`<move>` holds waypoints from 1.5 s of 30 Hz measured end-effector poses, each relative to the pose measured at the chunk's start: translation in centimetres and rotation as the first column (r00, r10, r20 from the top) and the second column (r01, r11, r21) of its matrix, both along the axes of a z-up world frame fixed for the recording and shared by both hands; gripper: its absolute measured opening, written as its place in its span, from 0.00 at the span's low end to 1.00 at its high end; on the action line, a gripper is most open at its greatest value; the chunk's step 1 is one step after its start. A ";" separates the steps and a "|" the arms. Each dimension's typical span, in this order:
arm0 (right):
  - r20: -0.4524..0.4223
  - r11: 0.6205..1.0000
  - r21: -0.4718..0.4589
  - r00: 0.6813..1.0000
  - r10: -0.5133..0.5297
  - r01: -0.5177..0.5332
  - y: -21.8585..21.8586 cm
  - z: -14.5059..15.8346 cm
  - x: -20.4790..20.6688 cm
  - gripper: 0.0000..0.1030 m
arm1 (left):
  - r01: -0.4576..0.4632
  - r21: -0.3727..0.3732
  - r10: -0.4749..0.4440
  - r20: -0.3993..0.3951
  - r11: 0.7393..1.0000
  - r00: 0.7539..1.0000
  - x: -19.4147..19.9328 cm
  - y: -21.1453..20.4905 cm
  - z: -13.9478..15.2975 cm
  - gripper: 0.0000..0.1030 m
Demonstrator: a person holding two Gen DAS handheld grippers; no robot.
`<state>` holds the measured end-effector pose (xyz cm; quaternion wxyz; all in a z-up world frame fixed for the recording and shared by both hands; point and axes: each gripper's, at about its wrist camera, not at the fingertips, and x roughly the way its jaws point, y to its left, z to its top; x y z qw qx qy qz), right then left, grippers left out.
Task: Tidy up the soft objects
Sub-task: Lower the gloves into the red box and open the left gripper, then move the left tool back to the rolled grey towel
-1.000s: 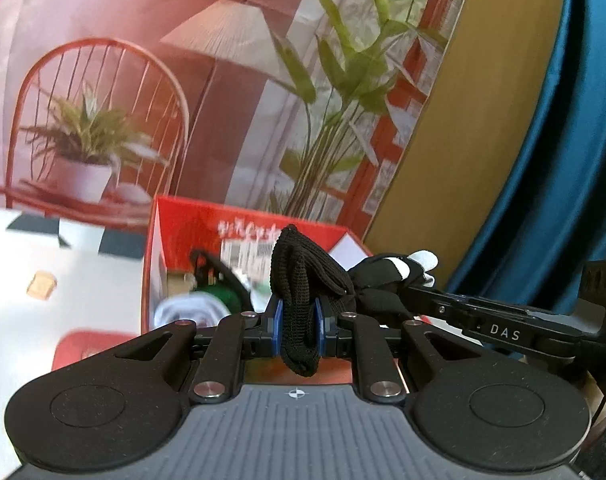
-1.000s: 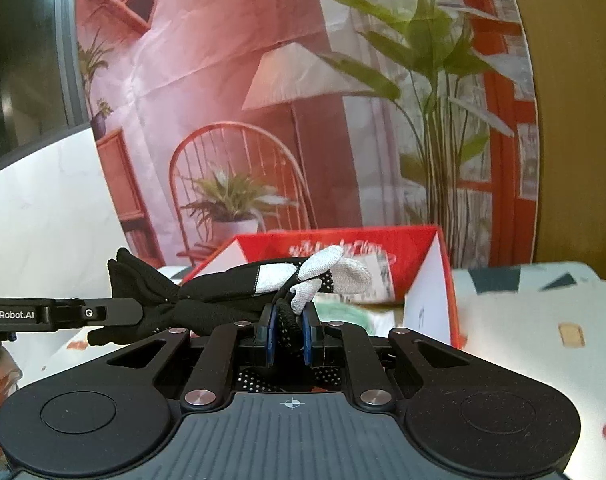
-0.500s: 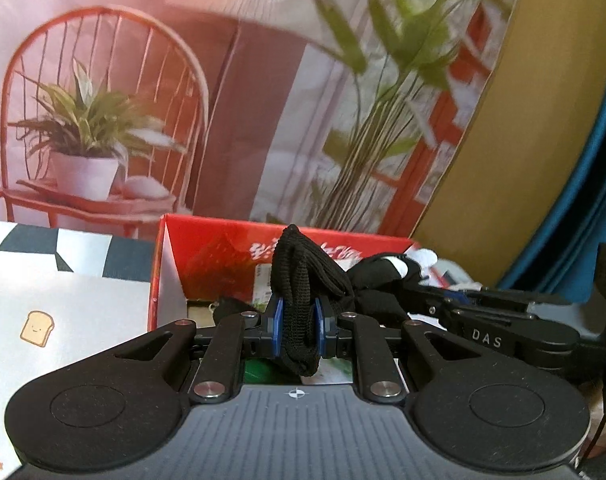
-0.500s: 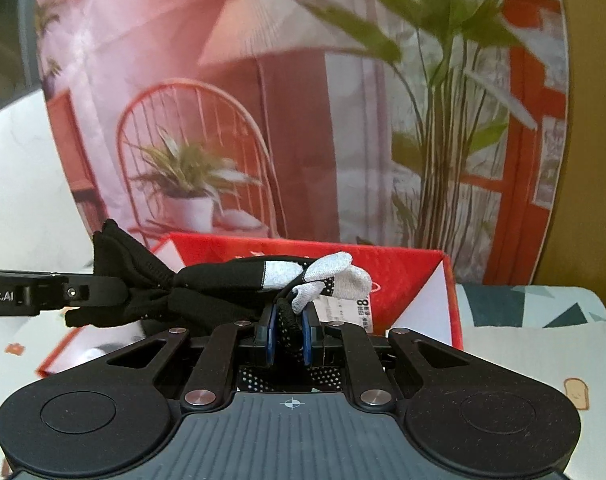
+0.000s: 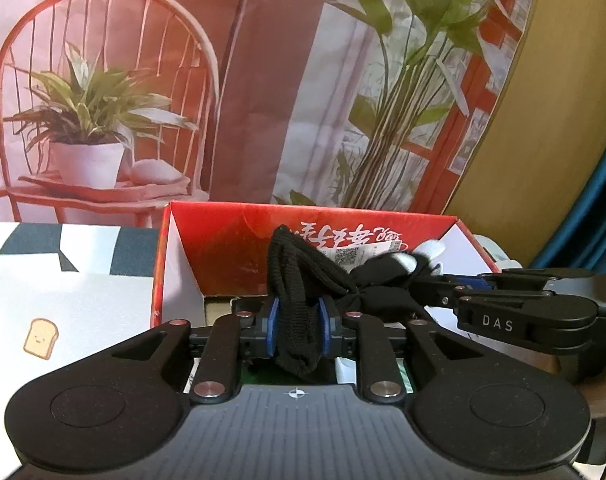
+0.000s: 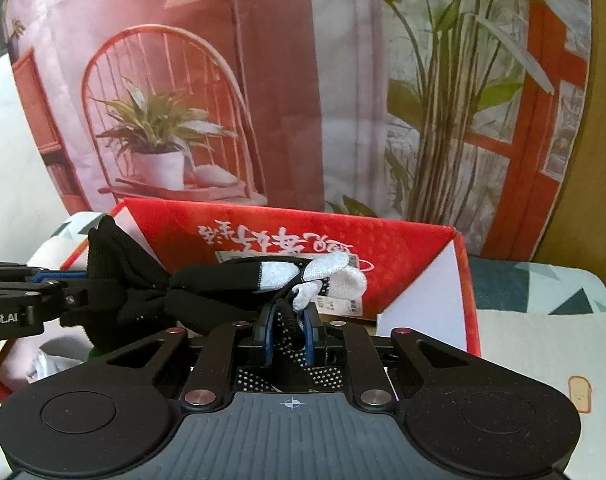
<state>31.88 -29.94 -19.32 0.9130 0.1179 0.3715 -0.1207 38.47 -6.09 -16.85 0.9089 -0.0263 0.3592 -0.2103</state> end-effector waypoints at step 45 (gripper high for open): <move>0.201 0.996 -0.075 0.979 -0.037 0.053 3.5 1.8 -13.0 1.00 | -0.087 0.088 0.078 0.105 0.992 0.991 -11.7 5.0 1.1 1.00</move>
